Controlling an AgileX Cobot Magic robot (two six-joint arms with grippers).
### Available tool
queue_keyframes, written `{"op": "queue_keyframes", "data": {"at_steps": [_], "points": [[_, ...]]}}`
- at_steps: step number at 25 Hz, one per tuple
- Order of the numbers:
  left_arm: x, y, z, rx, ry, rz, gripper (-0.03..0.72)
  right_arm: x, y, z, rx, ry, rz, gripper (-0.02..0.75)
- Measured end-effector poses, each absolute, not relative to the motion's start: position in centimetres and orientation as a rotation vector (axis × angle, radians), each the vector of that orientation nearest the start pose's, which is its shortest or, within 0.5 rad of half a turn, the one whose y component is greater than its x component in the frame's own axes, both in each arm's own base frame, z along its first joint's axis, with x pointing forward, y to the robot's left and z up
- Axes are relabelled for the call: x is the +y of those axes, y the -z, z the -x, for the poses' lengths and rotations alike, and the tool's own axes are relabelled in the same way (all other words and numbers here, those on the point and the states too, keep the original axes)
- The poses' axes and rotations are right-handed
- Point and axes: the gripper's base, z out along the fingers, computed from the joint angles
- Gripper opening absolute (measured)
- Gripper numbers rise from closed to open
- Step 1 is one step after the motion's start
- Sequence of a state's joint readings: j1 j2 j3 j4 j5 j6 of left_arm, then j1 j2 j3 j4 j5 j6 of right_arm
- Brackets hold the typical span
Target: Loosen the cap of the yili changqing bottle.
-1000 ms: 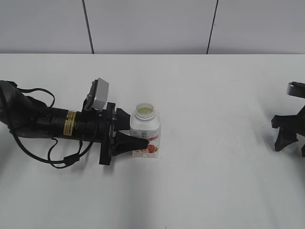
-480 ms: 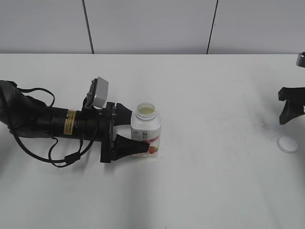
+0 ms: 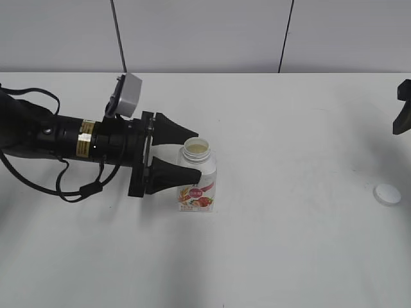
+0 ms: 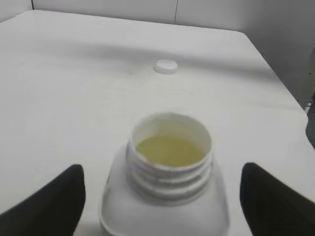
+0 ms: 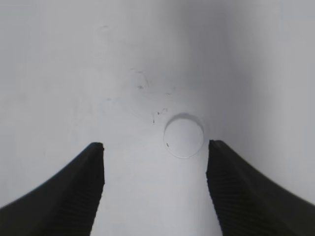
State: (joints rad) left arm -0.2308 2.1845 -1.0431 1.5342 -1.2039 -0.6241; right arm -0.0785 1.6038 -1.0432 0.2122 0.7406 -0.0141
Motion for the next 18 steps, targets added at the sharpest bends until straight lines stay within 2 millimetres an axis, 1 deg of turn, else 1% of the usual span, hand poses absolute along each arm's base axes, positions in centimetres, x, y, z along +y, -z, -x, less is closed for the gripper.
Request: {"op": "queue_keyframes", "data": {"at_steps": [3, 8, 11, 13, 16, 18], "points": [[-16.4, -11.7, -32.7, 1.461, 1.092, -1.403, 0.585, -1.1, -23.2, -31.0, 2.745, -0.219, -0.267, 0.515], [-16.3, -15.3, -32.3, 1.435, 1.074, -1.418, 0.585, -1.0, -23.2, -30.3, 2.813, -0.235, -0.262, 0.512], [-16.1, -17.6, -31.7, 1.450, 1.079, -1.425, 0.585, -0.9, -23.1, -30.0, 2.853, -0.244, -0.247, 0.486], [-15.9, -19.1, -31.5, 1.490, 1.050, -1.419, 0.585, -0.8, -23.3, -29.6, 2.871, -0.250, -0.237, 0.465], [-15.4, -21.7, -31.3, 1.569, 0.936, -1.386, 0.585, -0.7, -24.0, -29.0, 2.883, -0.256, -0.226, 0.438], [-14.8, -23.1, -31.4, 1.648, 0.807, -1.341, 0.585, -0.6, -24.5, -28.6, 2.883, -0.259, -0.218, 0.430]]}}
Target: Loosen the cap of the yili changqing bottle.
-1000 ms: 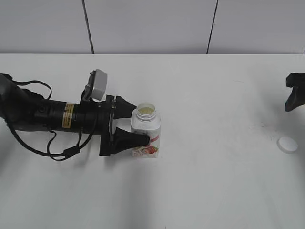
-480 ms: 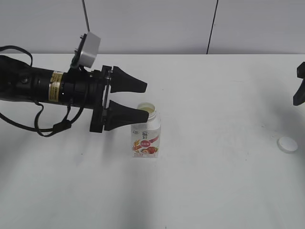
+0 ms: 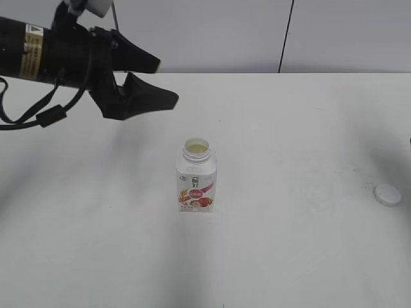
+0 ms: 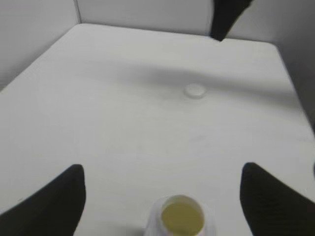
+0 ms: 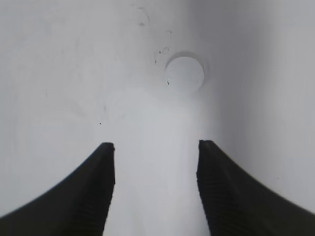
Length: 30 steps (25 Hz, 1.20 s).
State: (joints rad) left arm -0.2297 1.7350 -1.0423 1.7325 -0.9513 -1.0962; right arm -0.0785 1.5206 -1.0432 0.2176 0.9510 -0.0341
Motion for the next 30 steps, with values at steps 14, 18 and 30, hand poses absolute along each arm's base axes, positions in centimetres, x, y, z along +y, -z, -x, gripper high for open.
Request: {"op": "queue_keyframes", "data": {"at_steps": [14, 18, 30], "points": [[-5.9, -26.4, -35.0, 2.018, -0.314, -0.418, 0.585, -0.3, -28.8, -25.7, 2.787, -0.259, -0.178, 0.428], [-4.1, -24.7, -34.2, 2.221, -0.507, -0.335, 0.585, -0.3, -29.6, -25.4, 2.766, -0.258, -0.171, 0.428], [-4.5, -26.5, -30.3, 2.578, -0.206, -0.017, 0.583, -0.2, -30.0, -24.4, 2.853, -0.260, -0.105, 0.427]]}}
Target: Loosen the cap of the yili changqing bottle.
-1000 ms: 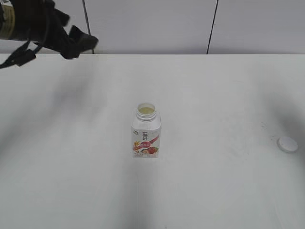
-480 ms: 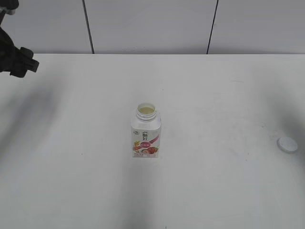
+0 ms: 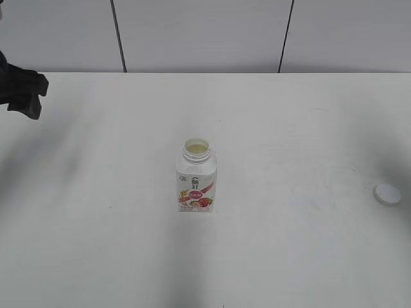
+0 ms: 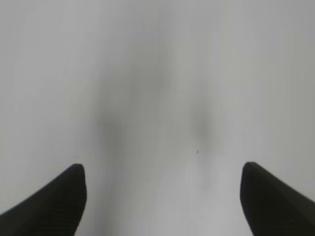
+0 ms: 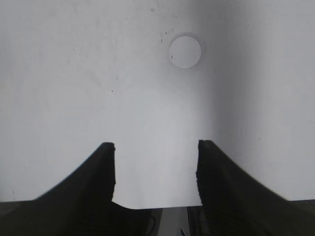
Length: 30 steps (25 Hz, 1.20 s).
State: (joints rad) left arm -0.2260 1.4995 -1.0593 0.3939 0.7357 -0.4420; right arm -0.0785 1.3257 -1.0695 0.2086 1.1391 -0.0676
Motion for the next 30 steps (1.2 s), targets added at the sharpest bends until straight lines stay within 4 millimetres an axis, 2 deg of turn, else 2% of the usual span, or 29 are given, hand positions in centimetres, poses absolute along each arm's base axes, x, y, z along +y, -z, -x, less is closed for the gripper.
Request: {"op": "queue_keyframes", "data": {"at_steps": [5, 8, 14, 18, 24, 26, 30], "points": [[-4.2, -27.6, -29.6, 2.729, -0.177, 0.010, 0.581, -0.1, -29.8, -23.8, 2.918, -0.269, -0.073, 0.427], [-4.4, -27.4, -29.1, 2.792, -0.153, 0.029, 0.567, -0.1, -29.9, -23.8, 2.921, -0.268, -0.068, 0.427], [-4.0, -27.1, -27.7, 2.945, -0.225, 0.038, 0.547, -0.1, -29.9, -23.7, 2.921, -0.268, -0.065, 0.427], [-3.9, -27.1, -27.1, 3.005, -0.246, 0.023, 0.515, -0.1, -31.1, -22.8, 2.873, -0.259, -0.057, 0.427], [-4.4, -27.5, -26.6, 3.015, -0.149, 0.008, 0.489, 0.2, -32.4, -18.6, 2.779, -0.233, -0.036, 0.427], [-4.5, -28.0, -25.7, 3.003, -0.094, 0.004, 0.489, 0.3, -32.7, -16.9, 2.745, -0.215, -0.028, 0.427], [-4.0, -28.7, -22.7, 2.955, -0.063, -0.006, 0.480, 0.4, -33.2, -13.4, 2.662, -0.182, -0.013, 0.427]]}}
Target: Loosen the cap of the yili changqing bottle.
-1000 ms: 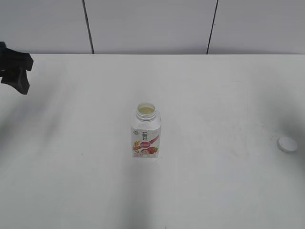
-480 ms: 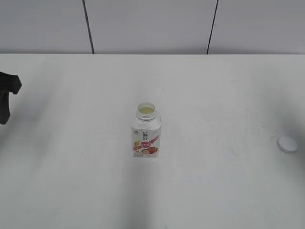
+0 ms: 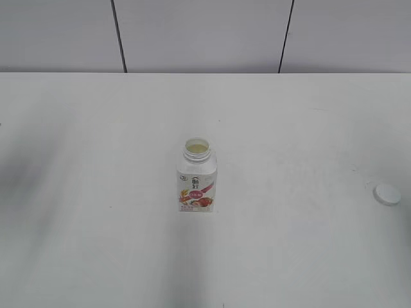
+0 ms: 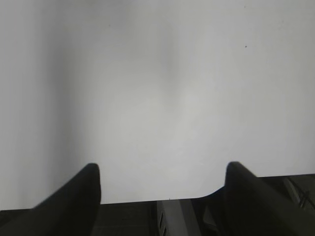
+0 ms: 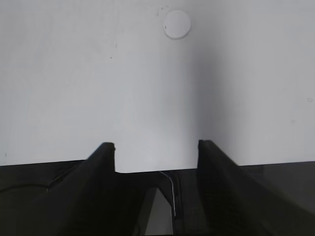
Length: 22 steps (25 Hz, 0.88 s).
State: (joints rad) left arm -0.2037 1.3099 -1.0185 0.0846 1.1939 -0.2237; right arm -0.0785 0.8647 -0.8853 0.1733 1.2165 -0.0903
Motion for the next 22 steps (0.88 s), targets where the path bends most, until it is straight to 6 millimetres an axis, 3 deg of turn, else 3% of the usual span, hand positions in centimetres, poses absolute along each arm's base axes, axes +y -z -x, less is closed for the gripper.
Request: {"op": "queue_keyframes", "data": {"at_steps": [4, 9, 16, 22], "points": [[-3.2, -28.8, -18.9, 2.907, -0.048, -0.005, 0.470, 0.7, -33.3, -9.7, 2.556, -0.166, -0.001, 0.427], [-2.2, -29.0, -14.2, 2.787, -0.011, -0.001, 0.469, 1.0, -31.6, -6.3, 2.487, -0.156, 0.007, 0.427], [-0.9, -29.1, -8.7, 2.434, 0.047, -0.009, 0.468, 1.2, -28.4, -3.1, 2.428, -0.128, 0.057, 0.427], [0.2, -29.4, -4.7, 2.208, 0.054, -0.003, 0.468, 1.3, -28.2, -1.1, 2.299, -0.081, 0.128, 0.427]]}}
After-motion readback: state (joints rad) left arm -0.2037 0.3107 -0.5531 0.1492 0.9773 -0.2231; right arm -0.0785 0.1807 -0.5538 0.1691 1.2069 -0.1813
